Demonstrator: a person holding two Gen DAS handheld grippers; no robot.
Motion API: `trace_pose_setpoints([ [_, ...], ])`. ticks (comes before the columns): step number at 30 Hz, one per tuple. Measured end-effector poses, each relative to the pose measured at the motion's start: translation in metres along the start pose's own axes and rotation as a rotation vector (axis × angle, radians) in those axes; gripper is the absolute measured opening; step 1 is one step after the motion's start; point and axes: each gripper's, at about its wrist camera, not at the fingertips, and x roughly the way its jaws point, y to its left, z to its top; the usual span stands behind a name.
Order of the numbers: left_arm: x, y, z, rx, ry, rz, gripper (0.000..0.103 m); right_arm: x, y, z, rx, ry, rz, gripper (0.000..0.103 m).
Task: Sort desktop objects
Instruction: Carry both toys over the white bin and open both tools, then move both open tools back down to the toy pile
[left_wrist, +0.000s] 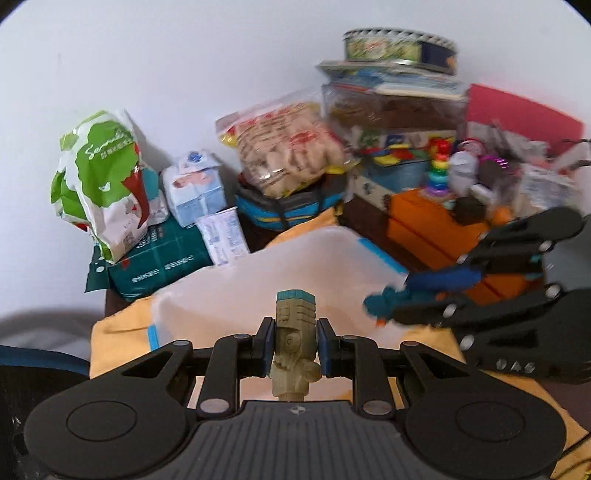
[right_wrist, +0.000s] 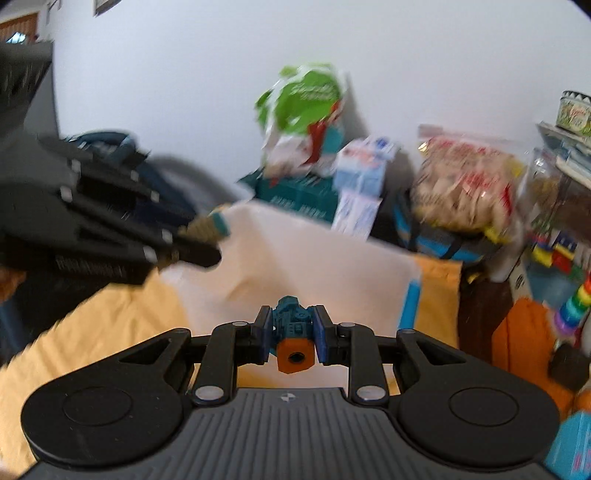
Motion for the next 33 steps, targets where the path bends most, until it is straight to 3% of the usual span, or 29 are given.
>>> trace_pose_setpoints([
  [6,0.061,0.023,-0.006,-0.042,0.1,0.048,0.028,0.055,-0.011,0.004,0.069,0.046,-0.062,0.026],
  [7,0.065,0.024,-0.007,-0.044,0.107,0.053,0.031,0.059,-0.013,0.003,0.072,0.053,-0.069,0.027],
  [8,0.068,0.023,-0.008,-0.04,0.107,0.07,0.043,0.063,-0.013,0.001,0.078,0.055,-0.075,0.033],
  [10,0.066,0.021,-0.01,-0.025,0.086,0.094,0.052,0.062,-0.015,0.001,0.086,0.048,-0.075,0.042],
  [18,0.011,0.01,-0.015,-0.026,-0.02,0.139,0.075,0.028,-0.008,-0.008,0.098,0.006,-0.058,0.047],
  [26,-0.031,-0.02,-0.068,-0.025,0.005,0.163,0.077,-0.01,0.014,-0.053,0.136,0.057,0.008,0.079],
  [33,-0.016,-0.055,-0.137,-0.062,0.155,0.092,0.077,-0.007,0.032,-0.115,0.172,0.201,0.05,0.08],
])
